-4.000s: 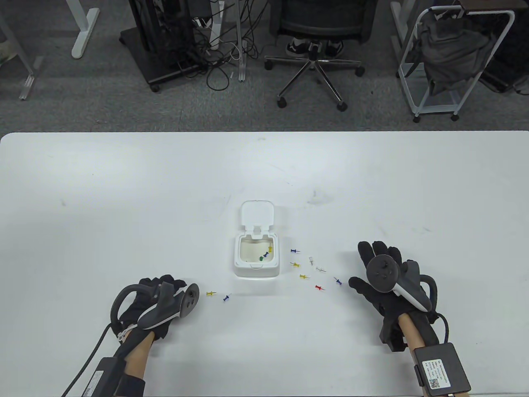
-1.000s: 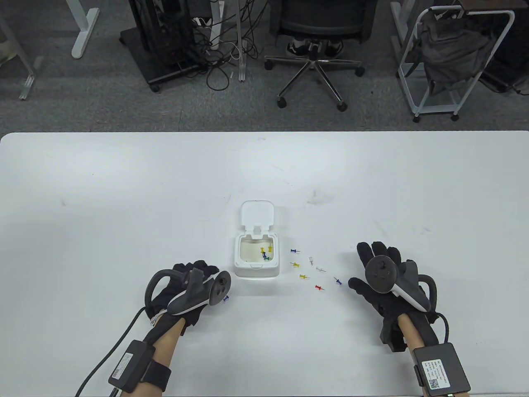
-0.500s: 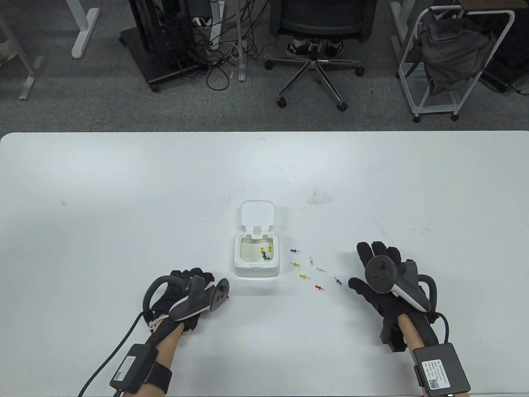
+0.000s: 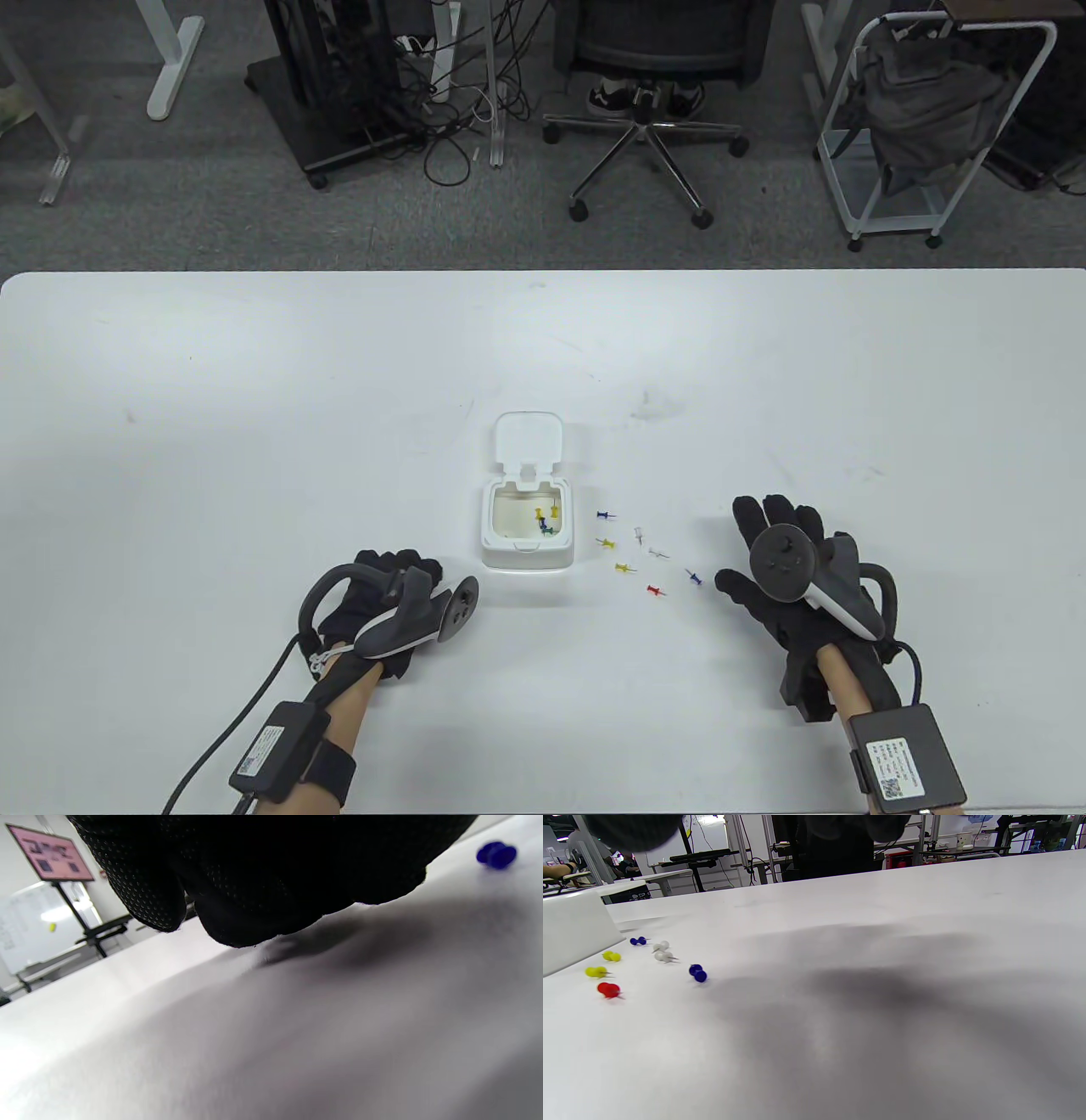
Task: Press to open box and store push pins
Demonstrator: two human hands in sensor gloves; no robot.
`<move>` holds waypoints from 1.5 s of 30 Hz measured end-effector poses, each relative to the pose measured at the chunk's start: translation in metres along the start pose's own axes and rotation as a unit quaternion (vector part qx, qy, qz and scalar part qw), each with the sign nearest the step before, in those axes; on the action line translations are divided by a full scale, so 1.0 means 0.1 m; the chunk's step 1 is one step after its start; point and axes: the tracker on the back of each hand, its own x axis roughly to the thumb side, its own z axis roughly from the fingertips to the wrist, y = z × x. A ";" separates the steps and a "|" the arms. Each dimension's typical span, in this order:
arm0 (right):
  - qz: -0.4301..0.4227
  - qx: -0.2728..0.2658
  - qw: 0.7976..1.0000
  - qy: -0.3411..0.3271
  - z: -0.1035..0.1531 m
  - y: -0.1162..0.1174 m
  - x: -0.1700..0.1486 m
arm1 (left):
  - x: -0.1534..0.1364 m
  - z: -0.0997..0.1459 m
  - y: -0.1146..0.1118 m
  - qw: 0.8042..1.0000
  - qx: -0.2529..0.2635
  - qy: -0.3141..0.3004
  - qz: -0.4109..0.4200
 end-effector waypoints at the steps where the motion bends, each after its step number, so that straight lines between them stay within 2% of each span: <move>1: 0.000 0.001 1.000 0.000 0.00 0.00 0.00 | -0.02 -0.02 0.05 1.000 0.005 0.004 0.006; 12: -0.002 0.000 1.000 -0.001 0.00 0.00 -0.01 | 0.08 -0.35 0.63 0.998 0.057 -0.001 0.017; 20: -0.002 0.003 1.000 -0.002 0.00 0.01 0.00 | 0.30 -0.61 0.76 0.996 0.064 -0.003 0.057; 28: -0.003 0.003 1.000 -0.002 0.00 0.01 0.00 | 0.42 -0.72 0.78 0.998 0.056 -0.009 0.041; 35: 0.000 0.003 1.000 -0.003 0.00 0.00 0.01 | 0.34 -0.61 0.79 0.997 0.058 -0.002 0.041; 45: 0.003 0.002 1.000 -0.006 0.01 0.01 0.01 | 0.19 -0.20 0.61 0.997 0.062 0.001 0.038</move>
